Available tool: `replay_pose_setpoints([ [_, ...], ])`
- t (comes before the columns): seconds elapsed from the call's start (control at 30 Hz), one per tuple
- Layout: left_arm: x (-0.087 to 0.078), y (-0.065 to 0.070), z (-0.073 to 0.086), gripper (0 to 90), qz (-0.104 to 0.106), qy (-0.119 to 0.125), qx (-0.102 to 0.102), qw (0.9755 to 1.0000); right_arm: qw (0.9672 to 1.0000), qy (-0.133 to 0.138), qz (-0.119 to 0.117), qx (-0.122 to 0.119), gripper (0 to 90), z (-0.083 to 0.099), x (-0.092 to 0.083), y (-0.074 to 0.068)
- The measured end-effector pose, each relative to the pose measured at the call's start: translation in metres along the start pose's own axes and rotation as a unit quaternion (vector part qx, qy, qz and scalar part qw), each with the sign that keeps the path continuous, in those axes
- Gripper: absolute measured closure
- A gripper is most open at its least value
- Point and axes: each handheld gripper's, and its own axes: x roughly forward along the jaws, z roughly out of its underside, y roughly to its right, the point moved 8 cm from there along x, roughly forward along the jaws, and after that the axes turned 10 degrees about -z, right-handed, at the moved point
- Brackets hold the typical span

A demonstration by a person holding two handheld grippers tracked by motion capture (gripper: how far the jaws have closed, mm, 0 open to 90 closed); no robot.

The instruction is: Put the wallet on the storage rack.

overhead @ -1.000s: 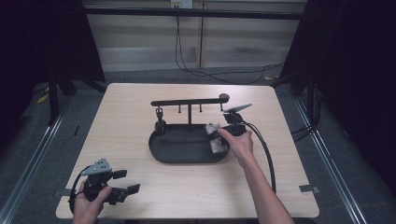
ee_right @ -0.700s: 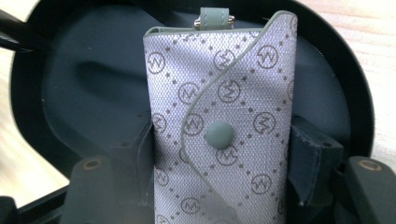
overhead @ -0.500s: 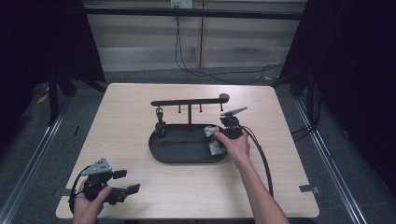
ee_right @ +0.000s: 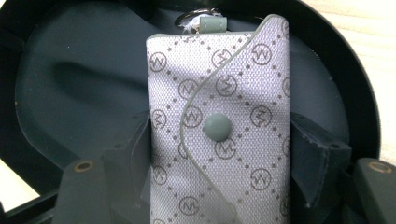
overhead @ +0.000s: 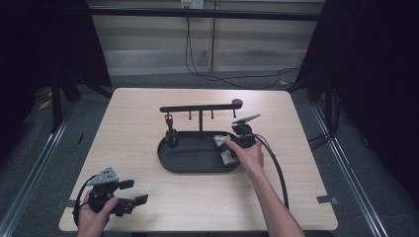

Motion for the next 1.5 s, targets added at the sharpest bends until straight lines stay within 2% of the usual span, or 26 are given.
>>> replay_pose_setpoints([
  [0.27, 0.000, 0.000, 0.000, 17.7, 0.001, 0.002, 0.001, 1.0000, 1.0000, 0.001, 0.004, -0.002, 27.7, 0.001, 0.000, -0.001],
  [0.53, -0.001, -0.001, -0.001, 18.0, 0.001, 0.005, -0.001, 1.0000, 0.9997, 0.022, 0.005, -0.003, 27.8, -0.003, -0.009, -0.002],
  [0.63, 0.000, -0.001, -0.001, 18.0, 0.000, 0.005, -0.001, 1.0000, 0.9994, 0.032, 0.008, -0.011, 27.8, -0.003, -0.016, -0.003],
  [0.8, 0.000, -0.001, -0.001, 18.0, -0.002, 0.007, -0.005, 1.0000, 0.9979, 0.057, -0.005, -0.031, 26.6, -0.006, -0.032, -0.013],
  [0.87, 0.000, -0.002, -0.001, 18.0, -0.004, 0.008, -0.007, 0.9999, 0.9975, 0.063, -0.006, -0.032, 23.0, -0.006, -0.037, -0.013],
  [0.93, 0.000, -0.002, -0.001, 18.0, -0.005, 0.006, -0.009, 0.9999, 0.9969, 0.072, -0.005, -0.031, 22.5, -0.004, -0.042, -0.012],
  [0.97, 0.000, -0.002, -0.001, 18.0, -0.003, 0.006, -0.008, 0.9999, 0.9960, 0.079, -0.006, -0.041, 22.2, -0.003, -0.043, -0.012],
  [1.03, 0.000, -0.002, -0.002, 18.0, -0.003, 0.009, -0.008, 0.9999, 0.9952, 0.087, -0.014, -0.042, 21.7, 0.001, -0.046, -0.013],
  [1.1, 0.000, -0.002, -0.002, 18.0, -0.004, 0.007, -0.008, 0.9999, 0.9946, 0.090, -0.007, -0.052, 20.4, 0.004, -0.050, -0.011],
  [1.2, 0.000, -0.002, -0.002, 18.0, -0.003, 0.007, -0.007, 0.9999, 0.9938, 0.099, -0.019, -0.047, 20.4, 0.007, -0.058, -0.011],
  [1.27, 0.000, -0.002, -0.002, 18.0, -0.005, 0.008, -0.008, 0.9999, 0.9935, 0.100, -0.008, -0.054, 20.4, 0.011, -0.064, -0.008],
  [1.5, 0.000, -0.003, -0.002, 18.0, -0.007, 0.007, -0.010, 0.9999, 0.9904, 0.121, 0.003, -0.068, 20.5, 0.028, -0.083, 0.001],
])
